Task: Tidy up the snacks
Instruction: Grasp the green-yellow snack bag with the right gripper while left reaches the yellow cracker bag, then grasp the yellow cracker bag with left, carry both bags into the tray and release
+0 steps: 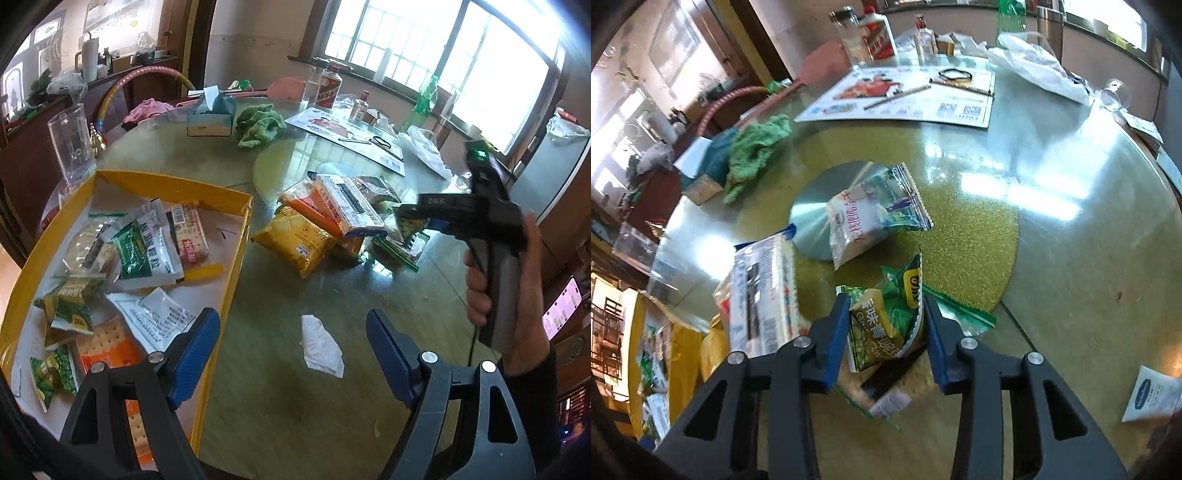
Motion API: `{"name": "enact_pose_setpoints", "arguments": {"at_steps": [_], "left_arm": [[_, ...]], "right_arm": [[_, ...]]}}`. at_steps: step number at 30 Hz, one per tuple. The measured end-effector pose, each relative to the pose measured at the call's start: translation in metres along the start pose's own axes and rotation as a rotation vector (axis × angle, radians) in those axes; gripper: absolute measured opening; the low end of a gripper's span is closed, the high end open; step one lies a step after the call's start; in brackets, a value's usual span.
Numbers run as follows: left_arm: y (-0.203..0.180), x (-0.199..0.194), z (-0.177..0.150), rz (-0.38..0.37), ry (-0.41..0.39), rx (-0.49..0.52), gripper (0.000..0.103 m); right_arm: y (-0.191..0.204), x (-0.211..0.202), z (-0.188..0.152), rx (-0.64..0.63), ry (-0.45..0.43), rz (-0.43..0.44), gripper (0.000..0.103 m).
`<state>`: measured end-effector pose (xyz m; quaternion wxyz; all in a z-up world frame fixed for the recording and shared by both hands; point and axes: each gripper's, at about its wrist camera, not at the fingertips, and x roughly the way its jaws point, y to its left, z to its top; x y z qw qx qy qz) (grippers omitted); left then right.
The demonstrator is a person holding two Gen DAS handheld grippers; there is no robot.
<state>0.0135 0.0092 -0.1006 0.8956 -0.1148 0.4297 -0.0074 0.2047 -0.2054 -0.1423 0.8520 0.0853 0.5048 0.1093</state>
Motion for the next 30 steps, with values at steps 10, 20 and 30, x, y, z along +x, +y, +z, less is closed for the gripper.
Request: {"name": "enact_pose_setpoints", "arguments": {"at_steps": [10, 20, 30], "left_arm": [[-0.005, 0.052, 0.038, 0.002, 0.113, -0.082, 0.081], [-0.015, 0.093, 0.07, 0.09, 0.177, -0.185, 0.079], [-0.014, 0.132, 0.081, 0.226, 0.271, -0.252, 0.068]], "right_arm": [[-0.017, -0.046, -0.053, 0.031, -0.059, 0.137, 0.04], [-0.029, -0.049, -0.084, 0.027, -0.061, 0.142, 0.04], [-0.035, -0.053, -0.088, 0.024, -0.077, 0.148, 0.04]]}}
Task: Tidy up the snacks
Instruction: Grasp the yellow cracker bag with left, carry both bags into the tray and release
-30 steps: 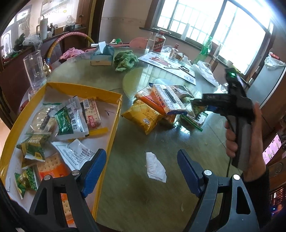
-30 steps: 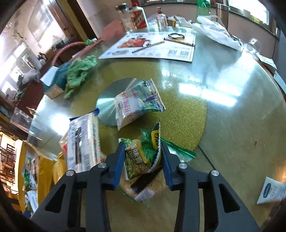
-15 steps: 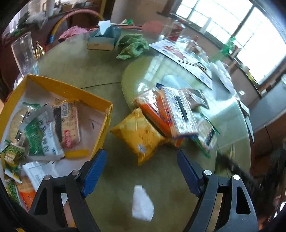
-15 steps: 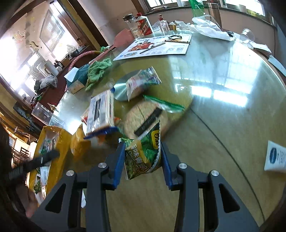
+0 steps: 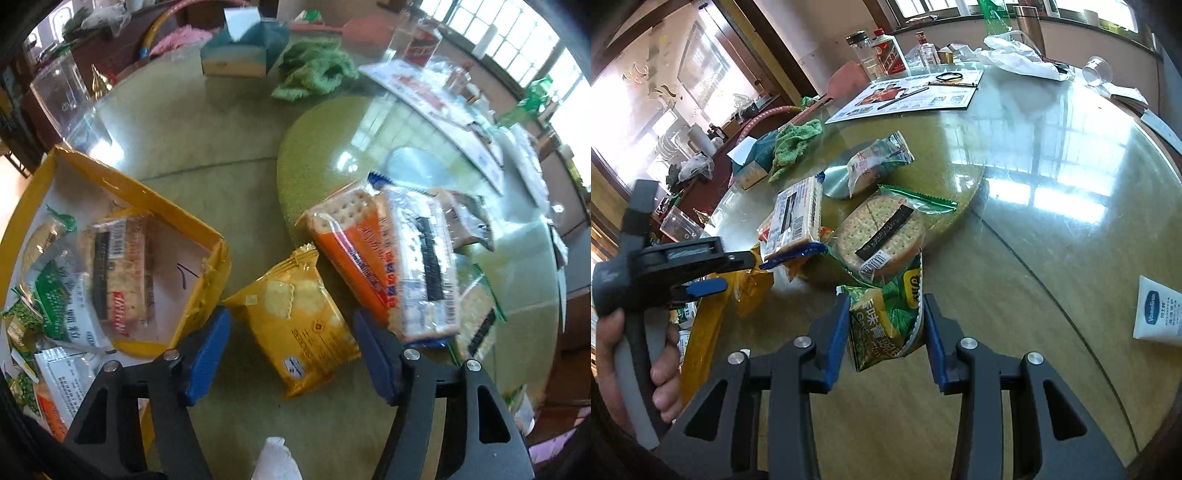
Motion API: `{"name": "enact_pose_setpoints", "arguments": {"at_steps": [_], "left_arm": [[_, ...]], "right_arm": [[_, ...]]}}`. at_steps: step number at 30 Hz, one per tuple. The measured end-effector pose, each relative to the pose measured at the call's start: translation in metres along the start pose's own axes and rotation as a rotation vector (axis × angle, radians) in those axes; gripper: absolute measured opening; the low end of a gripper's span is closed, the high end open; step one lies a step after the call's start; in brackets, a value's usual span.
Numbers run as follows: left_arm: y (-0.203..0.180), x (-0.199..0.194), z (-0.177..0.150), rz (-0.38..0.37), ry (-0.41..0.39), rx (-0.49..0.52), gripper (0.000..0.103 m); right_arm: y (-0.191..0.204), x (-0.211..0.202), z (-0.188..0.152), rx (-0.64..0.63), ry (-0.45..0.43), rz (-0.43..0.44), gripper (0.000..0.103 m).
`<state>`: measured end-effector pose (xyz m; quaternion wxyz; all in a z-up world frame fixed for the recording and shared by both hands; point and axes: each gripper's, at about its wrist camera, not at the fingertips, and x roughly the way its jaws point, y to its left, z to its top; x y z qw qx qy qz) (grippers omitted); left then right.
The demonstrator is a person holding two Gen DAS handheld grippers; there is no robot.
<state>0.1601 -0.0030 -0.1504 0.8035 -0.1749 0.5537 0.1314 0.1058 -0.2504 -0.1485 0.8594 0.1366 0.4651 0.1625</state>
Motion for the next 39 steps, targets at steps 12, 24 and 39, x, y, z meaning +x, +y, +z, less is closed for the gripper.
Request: {"name": "enact_pose_setpoints", "arguments": {"at_steps": [12, 24, 39], "left_arm": [[0.003, -0.018, -0.048, -0.019, -0.033, 0.147, 0.044], [0.059, -0.125, -0.114, -0.247, -0.2, 0.172, 0.043], [0.215, -0.155, -0.147, -0.1, -0.26, 0.043, 0.043]], "right_arm": [[0.002, -0.006, -0.012, -0.004, 0.001, 0.011, 0.04], [0.064, -0.04, -0.044, -0.135, -0.029, 0.138, 0.04], [0.243, -0.009, -0.115, -0.515, 0.131, 0.329, 0.04]]}}
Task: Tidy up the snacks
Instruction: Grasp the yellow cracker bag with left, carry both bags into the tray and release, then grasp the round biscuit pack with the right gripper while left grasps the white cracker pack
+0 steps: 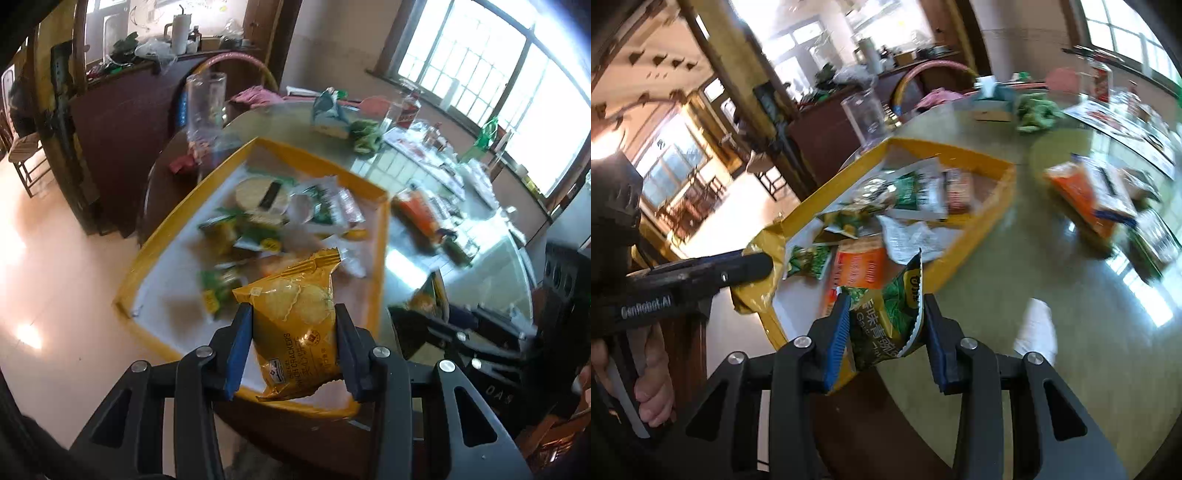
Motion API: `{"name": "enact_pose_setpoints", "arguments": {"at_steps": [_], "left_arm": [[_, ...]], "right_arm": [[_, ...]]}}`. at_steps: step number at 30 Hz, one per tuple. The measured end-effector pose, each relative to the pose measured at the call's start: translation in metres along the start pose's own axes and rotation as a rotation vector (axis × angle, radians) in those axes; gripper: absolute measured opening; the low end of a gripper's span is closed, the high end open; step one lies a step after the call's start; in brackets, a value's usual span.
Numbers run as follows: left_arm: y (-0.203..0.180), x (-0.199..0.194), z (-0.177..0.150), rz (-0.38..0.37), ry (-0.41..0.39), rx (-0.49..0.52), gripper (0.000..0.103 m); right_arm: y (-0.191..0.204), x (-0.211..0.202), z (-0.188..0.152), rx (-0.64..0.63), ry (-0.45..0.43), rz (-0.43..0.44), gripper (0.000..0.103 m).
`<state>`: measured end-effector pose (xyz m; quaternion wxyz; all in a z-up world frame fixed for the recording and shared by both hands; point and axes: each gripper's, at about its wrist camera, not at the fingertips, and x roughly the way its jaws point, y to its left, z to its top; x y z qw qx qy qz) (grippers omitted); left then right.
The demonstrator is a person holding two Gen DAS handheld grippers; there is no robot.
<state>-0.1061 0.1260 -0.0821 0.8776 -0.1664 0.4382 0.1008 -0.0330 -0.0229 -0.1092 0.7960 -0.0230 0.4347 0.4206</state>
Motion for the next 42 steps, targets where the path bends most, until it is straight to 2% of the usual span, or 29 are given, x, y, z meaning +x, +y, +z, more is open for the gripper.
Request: {"name": "enact_pose_setpoints", "arguments": {"at_steps": [6, 11, 18, 21, 23, 25, 27, 29, 34, 37, 42], "left_arm": [[0.012, 0.02, -0.004, -0.008, 0.036, -0.012, 0.043], [0.026, 0.033, -0.006, -0.012, 0.069, -0.031, 0.043], [0.031, 0.044, -0.008, -0.024, 0.093, -0.053, 0.044], [0.03, 0.041, -0.008, -0.05, 0.084, -0.055, 0.049], [0.03, 0.031, -0.008, -0.059, 0.048, -0.064, 0.065], [0.029, 0.022, -0.007, -0.074, 0.005, -0.071, 0.072], [0.021, 0.012, -0.006, -0.087, -0.03, -0.058, 0.073], [0.009, 0.006, -0.002, -0.106, -0.053, -0.029, 0.073], [-0.024, 0.005, 0.005, -0.164, -0.064, 0.014, 0.075], [-0.045, 0.012, 0.008, -0.201, -0.044, 0.024, 0.075], [-0.076, 0.021, 0.012, -0.212, -0.038, 0.062, 0.075]], "right_arm": [[0.026, 0.041, 0.015, -0.071, 0.064, -0.014, 0.04], [0.036, 0.067, 0.015, -0.12, 0.12, -0.052, 0.04], [0.032, 0.077, 0.015, -0.116, 0.133, -0.086, 0.042], [0.029, 0.073, 0.015, -0.104, 0.124, -0.083, 0.048], [0.026, 0.066, 0.015, -0.086, 0.104, -0.08, 0.055], [0.018, 0.052, 0.014, -0.05, 0.079, -0.048, 0.066], [0.011, 0.032, 0.012, -0.03, 0.037, -0.008, 0.075], [0.003, 0.014, 0.01, -0.015, -0.003, -0.003, 0.078], [-0.053, -0.031, 0.007, 0.128, -0.078, -0.05, 0.082], [-0.103, -0.052, 0.002, 0.254, -0.104, -0.124, 0.082], [-0.191, -0.081, -0.001, 0.488, -0.134, -0.253, 0.082]]}}
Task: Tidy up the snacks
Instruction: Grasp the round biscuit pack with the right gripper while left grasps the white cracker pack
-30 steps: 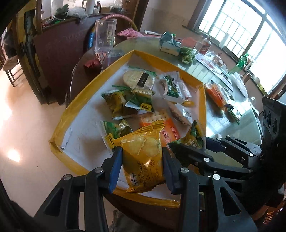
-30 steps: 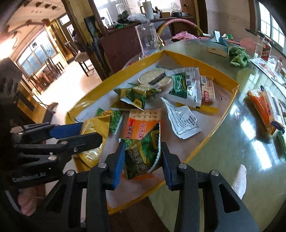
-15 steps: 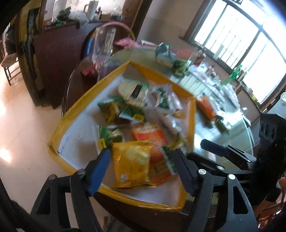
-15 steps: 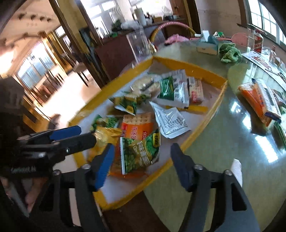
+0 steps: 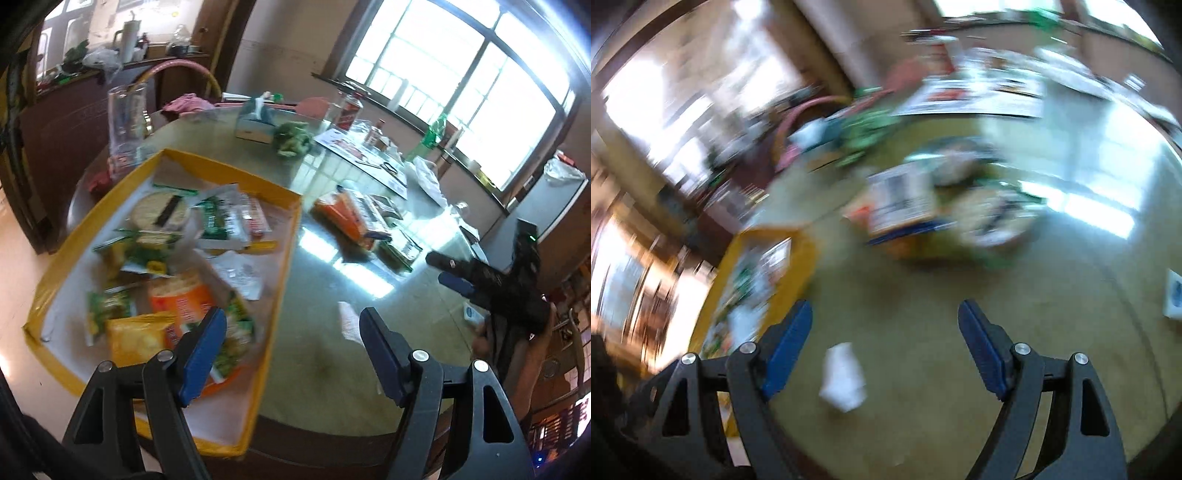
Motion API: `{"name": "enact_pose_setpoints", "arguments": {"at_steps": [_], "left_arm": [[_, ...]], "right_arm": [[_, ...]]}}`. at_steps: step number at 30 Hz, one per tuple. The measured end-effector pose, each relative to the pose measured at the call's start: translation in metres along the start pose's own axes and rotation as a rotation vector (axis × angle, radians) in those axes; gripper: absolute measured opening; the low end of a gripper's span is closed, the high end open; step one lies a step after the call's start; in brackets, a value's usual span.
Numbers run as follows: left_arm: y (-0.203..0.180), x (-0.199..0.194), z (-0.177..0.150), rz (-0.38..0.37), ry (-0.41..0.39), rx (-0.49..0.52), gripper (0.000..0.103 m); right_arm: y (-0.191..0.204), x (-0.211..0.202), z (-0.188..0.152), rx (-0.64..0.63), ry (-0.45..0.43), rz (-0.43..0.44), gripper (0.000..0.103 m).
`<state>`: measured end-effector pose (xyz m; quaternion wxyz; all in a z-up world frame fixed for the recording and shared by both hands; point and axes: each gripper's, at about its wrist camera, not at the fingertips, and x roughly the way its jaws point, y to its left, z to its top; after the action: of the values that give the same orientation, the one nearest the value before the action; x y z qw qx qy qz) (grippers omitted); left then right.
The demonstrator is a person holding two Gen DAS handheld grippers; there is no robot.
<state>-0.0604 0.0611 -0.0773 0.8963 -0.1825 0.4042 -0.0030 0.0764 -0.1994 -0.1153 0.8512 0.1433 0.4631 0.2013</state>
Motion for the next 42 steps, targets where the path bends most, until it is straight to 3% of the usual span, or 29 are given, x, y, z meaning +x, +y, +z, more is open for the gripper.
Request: {"name": "enact_pose_setpoints", "arguments": {"at_steps": [6, 16, 23, 27, 29, 31, 34, 37, 42], "left_arm": [[-0.014, 0.011, 0.002, -0.022, 0.013, 0.005, 0.075], [-0.009, 0.023, 0.003, -0.033, 0.035, -0.014, 0.075], [-0.008, 0.03, 0.008, -0.03, 0.042, -0.023, 0.075], [-0.015, 0.033, 0.014, -0.016, 0.044, -0.02, 0.075], [-0.022, 0.037, 0.018, -0.01, 0.048, -0.012, 0.075], [-0.033, 0.044, 0.023, -0.007, 0.057, 0.01, 0.075], [-0.051, 0.06, 0.034, -0.002, 0.077, 0.047, 0.075], [-0.072, 0.088, 0.048, 0.012, 0.122, 0.089, 0.075], [-0.114, 0.147, 0.08, 0.098, 0.175, 0.181, 0.075]], "right_arm": [[-0.046, 0.034, 0.042, 0.156, 0.049, -0.139, 0.082], [-0.053, 0.088, 0.075, 0.287, 0.088, -0.277, 0.082], [-0.044, 0.114, 0.089, 0.247, 0.093, -0.416, 0.09], [-0.037, 0.126, 0.09, 0.117, 0.1, -0.511, 0.091], [-0.038, 0.122, 0.083, 0.071, 0.098, -0.501, 0.09], [-0.04, 0.113, 0.075, 0.036, 0.098, -0.486, 0.08], [-0.048, 0.094, 0.057, -0.017, 0.095, -0.455, 0.077], [-0.057, 0.071, 0.033, -0.058, 0.084, -0.416, 0.077], [-0.07, 0.036, -0.005, -0.105, 0.067, -0.366, 0.076]]}}
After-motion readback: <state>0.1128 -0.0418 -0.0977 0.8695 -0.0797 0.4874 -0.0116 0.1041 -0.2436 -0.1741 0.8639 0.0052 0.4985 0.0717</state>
